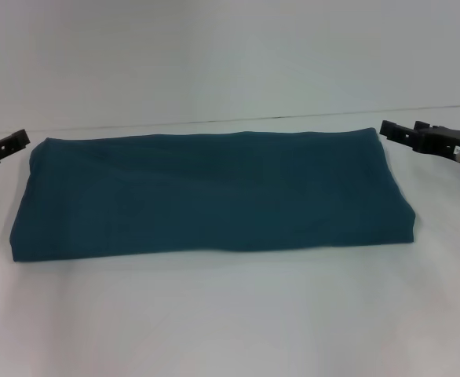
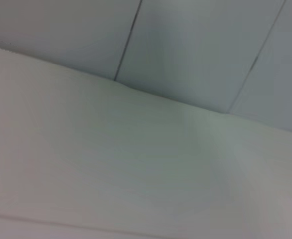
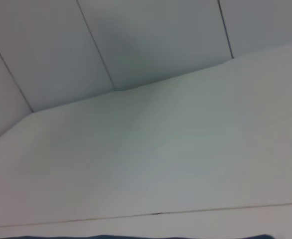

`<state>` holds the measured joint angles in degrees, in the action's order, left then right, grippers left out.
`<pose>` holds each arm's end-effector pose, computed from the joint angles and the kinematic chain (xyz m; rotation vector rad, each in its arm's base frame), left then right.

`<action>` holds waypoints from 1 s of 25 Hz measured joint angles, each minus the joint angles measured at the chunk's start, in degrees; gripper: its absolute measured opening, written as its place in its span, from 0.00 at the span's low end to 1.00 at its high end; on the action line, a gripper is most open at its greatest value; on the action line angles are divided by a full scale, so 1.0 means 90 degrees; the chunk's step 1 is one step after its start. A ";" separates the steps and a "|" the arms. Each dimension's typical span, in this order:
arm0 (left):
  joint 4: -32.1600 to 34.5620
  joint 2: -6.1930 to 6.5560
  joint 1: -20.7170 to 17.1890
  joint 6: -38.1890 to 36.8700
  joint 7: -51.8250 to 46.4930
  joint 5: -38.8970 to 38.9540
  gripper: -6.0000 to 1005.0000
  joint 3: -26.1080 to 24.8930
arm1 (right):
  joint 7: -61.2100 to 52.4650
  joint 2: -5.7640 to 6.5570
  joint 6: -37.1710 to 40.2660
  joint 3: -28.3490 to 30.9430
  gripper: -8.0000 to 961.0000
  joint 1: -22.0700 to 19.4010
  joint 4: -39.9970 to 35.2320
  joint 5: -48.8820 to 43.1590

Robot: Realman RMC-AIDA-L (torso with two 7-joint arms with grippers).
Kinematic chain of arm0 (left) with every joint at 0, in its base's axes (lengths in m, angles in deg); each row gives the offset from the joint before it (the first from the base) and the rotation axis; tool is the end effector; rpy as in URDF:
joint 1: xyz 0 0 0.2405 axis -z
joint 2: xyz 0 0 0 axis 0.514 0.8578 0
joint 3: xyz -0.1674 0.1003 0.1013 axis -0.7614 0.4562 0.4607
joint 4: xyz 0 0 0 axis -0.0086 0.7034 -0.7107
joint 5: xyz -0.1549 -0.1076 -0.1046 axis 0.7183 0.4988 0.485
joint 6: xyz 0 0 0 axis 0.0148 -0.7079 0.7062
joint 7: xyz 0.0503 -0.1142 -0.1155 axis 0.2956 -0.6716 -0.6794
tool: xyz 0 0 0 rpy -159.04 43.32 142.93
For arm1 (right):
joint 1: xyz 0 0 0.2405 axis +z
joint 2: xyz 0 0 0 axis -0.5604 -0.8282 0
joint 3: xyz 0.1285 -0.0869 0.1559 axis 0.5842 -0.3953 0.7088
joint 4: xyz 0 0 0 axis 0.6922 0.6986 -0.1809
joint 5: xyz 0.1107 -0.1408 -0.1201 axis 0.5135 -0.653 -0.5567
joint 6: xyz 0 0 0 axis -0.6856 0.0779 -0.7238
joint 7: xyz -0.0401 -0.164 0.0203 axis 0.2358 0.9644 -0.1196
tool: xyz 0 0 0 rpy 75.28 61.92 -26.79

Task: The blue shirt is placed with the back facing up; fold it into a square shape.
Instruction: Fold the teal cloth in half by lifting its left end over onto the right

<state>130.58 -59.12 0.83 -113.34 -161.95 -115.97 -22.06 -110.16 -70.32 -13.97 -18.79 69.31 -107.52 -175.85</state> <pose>-0.2922 0.4181 0.0755 -1.8049 -1.1711 -0.6245 0.2977 0.4221 0.0464 -1.9192 1.1049 0.6310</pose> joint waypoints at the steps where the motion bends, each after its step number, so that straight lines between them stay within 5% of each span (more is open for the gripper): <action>1: 0.0082 0.0007 -0.0077 -0.0187 -0.0110 0.0009 0.88 -0.0004 | -0.0182 0.0046 0.0125 -0.0079 0.85 -0.0050 -0.0049 -0.0003; 11: 0.0340 -0.0011 -0.0507 -0.0719 -0.0468 -0.0036 0.88 0.0022 | -0.1839 0.0484 0.0882 -0.0290 0.85 -0.0107 -0.0249 -0.1173; 25: 0.0544 -0.0022 -0.0837 -0.1515 -0.0449 -0.0388 0.88 -0.0033 | -0.2411 0.0622 0.1631 -0.0252 0.84 -0.0379 -0.0621 -0.1496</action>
<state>135.48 -59.32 -6.70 -126.98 -165.99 -119.46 -22.36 -131.86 -64.71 0.71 -21.06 65.90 -113.11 -189.31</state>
